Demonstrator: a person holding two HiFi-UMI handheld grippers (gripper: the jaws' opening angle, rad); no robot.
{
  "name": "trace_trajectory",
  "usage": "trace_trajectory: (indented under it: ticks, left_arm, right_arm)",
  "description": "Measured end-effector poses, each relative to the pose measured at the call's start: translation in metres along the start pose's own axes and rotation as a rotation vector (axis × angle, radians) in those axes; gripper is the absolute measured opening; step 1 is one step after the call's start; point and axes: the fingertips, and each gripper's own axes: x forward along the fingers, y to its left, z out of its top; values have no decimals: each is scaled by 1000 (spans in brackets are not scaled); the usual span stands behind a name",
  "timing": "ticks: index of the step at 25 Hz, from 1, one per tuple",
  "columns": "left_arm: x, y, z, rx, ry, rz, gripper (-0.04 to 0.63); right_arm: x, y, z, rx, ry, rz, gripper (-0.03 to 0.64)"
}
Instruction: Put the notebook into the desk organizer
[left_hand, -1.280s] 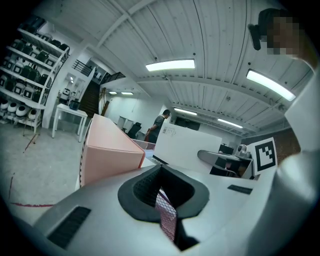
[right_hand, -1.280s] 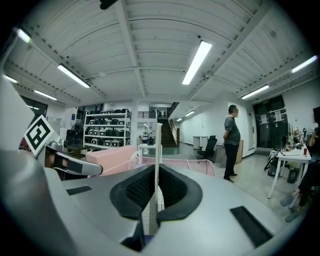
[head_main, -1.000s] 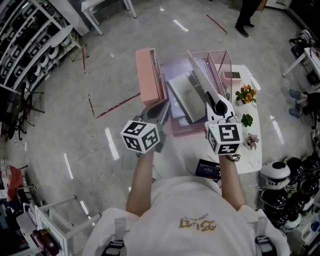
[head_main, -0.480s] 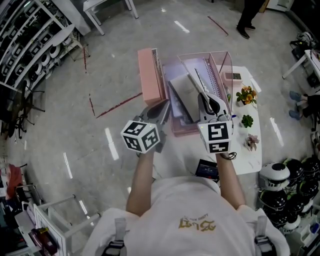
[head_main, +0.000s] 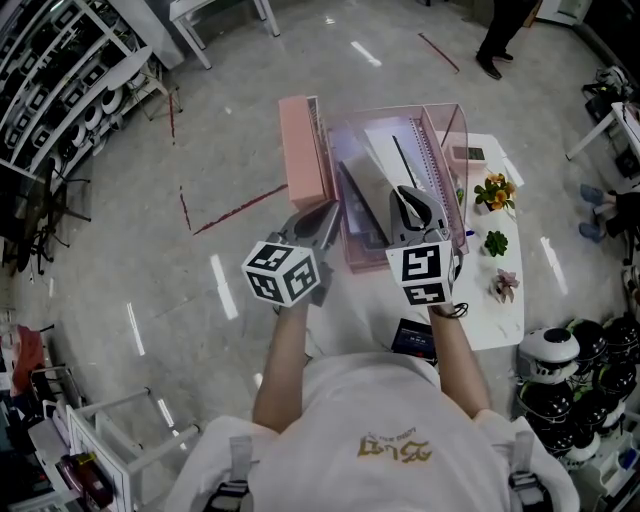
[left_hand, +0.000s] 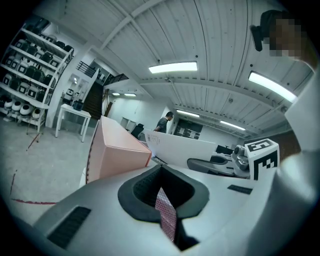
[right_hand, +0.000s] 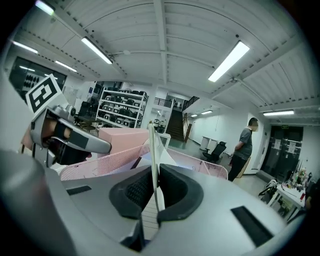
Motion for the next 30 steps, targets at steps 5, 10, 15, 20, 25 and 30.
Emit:
trace_trajectory:
  ticks: [5, 10, 15, 20, 25, 30]
  left_arm:
    - [0, 1, 0, -3, 2, 1, 17]
    - [-1, 4, -2, -6, 3, 1, 17]
    - [-1, 6, -3, -12, 4, 1, 17]
    - [0, 8, -4, -18, 3, 0, 17]
    - [1, 7, -5, -25, 4, -7, 17]
    - [-1, 8, -6, -28, 8, -11, 17]
  right_arm:
    - [6, 9, -10, -86, 68, 16, 32]
    - [11, 12, -18, -148, 119, 3, 37]
    - [16, 17, -29, -169, 176, 27, 48]
    - [20, 26, -42, -134, 223, 98, 71]
    - [18, 29, -43, -54, 233, 184, 103]
    - [17, 34, -40, -3, 221, 226, 172]
